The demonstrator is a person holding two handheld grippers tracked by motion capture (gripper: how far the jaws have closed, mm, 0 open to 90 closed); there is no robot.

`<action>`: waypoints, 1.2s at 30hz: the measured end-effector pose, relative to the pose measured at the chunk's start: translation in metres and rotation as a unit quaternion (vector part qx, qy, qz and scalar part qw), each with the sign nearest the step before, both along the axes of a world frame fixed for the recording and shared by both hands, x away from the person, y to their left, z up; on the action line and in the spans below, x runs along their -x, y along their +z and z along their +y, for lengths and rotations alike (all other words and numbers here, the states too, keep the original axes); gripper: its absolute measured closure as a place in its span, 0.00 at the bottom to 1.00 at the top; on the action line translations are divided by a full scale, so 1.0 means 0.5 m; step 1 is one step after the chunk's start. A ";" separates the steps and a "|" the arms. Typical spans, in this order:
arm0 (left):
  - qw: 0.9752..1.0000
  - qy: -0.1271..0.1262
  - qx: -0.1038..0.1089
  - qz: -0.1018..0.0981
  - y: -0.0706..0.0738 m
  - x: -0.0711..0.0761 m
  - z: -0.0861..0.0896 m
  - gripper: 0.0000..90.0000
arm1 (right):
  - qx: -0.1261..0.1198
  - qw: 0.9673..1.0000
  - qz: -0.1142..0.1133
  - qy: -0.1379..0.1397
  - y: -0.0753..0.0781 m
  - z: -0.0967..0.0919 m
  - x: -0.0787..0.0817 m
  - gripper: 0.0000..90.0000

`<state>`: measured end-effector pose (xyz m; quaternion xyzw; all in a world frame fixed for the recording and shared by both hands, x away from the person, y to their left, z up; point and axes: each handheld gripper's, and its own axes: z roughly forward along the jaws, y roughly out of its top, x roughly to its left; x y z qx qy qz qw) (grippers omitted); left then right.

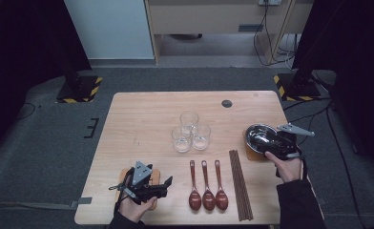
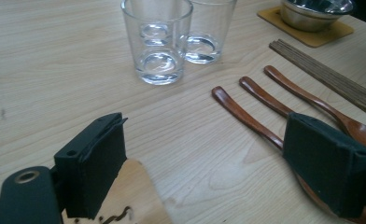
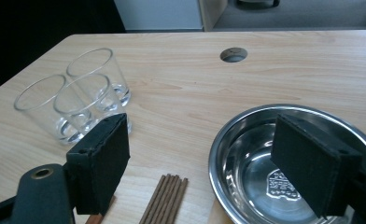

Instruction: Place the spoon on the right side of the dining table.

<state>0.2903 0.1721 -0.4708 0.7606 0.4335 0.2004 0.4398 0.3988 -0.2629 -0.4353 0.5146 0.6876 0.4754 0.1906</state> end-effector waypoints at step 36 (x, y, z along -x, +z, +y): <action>0.994 -0.110 -0.024 0.011 -0.021 -0.009 -0.190 0.20 | -0.004 0.999 0.010 0.045 -0.024 0.042 0.030 0.23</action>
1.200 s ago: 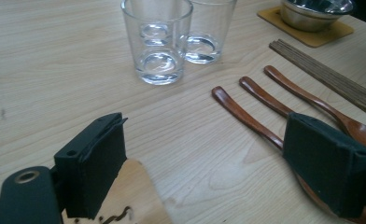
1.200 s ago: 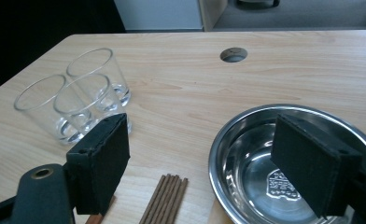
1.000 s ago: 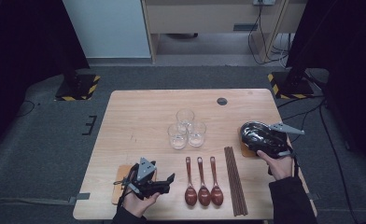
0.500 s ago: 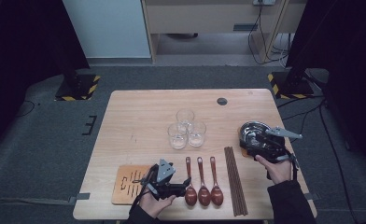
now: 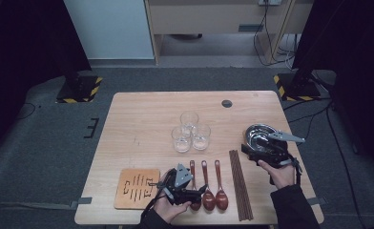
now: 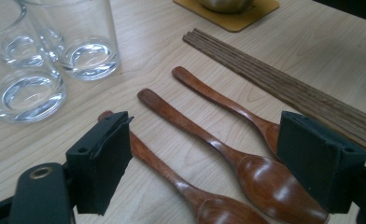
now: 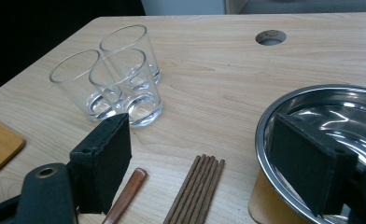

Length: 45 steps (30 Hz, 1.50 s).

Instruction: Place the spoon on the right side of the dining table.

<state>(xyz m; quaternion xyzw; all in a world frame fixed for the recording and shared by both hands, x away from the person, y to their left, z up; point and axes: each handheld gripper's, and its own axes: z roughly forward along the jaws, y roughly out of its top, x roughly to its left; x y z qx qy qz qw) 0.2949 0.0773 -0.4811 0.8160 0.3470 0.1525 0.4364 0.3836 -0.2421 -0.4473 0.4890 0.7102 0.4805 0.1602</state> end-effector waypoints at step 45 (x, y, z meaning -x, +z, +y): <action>0.991 -0.109 -0.069 0.032 -0.059 -0.001 -0.121 0.20 | 0.028 0.999 0.029 0.028 -0.041 0.048 -0.004 0.23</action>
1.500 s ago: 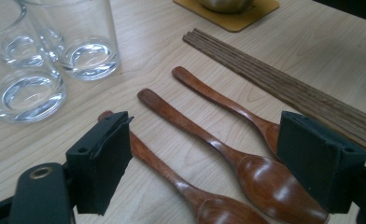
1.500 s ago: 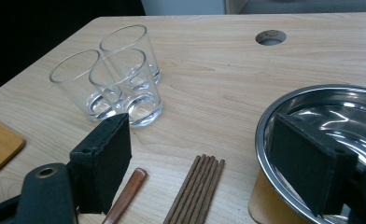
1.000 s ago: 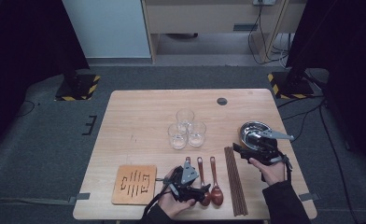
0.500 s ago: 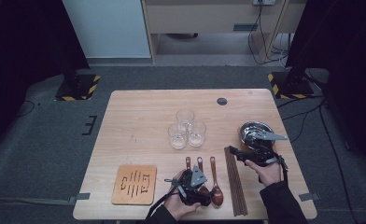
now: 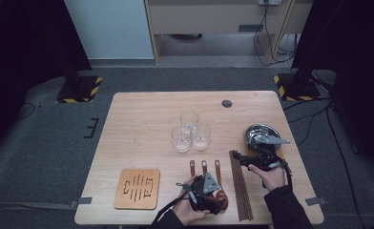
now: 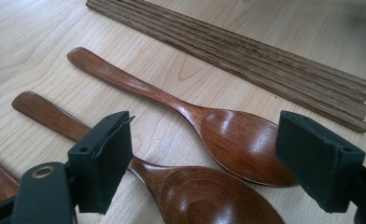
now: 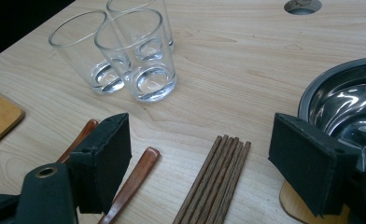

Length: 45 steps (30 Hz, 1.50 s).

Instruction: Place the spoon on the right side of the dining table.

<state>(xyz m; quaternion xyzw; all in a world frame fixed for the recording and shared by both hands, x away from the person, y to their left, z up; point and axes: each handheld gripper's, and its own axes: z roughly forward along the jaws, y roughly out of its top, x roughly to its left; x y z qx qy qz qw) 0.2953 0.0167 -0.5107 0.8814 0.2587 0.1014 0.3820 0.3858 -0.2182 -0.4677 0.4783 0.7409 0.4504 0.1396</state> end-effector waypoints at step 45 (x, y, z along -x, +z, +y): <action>0.999 -0.024 -0.026 0.001 -0.024 -0.005 -0.020 0.22 | 0.004 0.996 0.072 0.056 -0.055 0.064 -0.010 0.26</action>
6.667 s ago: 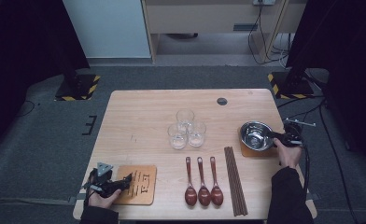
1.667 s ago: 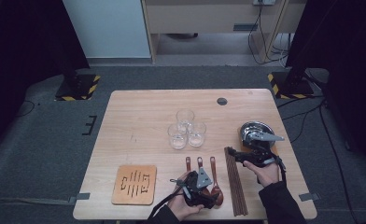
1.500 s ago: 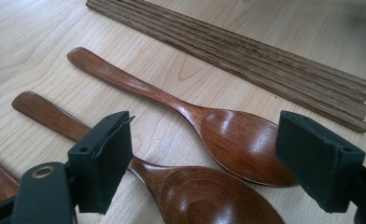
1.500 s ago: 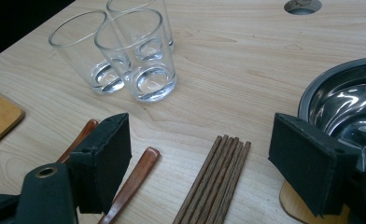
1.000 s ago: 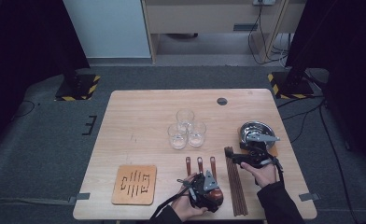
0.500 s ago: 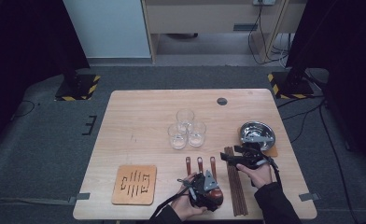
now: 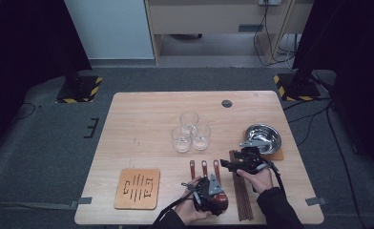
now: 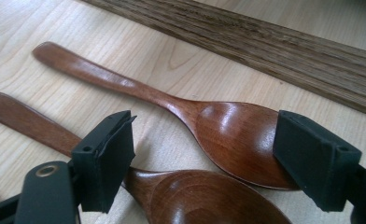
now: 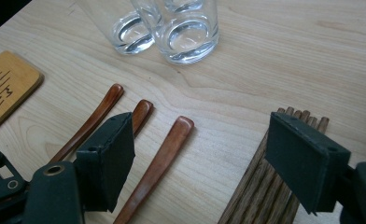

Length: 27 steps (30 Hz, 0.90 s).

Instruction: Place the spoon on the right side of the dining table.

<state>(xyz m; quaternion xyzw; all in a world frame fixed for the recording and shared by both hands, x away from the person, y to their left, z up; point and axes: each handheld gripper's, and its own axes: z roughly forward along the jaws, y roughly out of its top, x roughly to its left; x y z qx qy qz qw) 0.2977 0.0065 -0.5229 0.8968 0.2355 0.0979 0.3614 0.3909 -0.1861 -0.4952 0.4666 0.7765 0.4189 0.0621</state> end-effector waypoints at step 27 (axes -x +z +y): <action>1.000 -0.006 -0.001 -0.002 -0.005 0.007 0.000 0.22 | -0.003 0.999 0.028 0.028 -0.028 0.028 0.002 0.31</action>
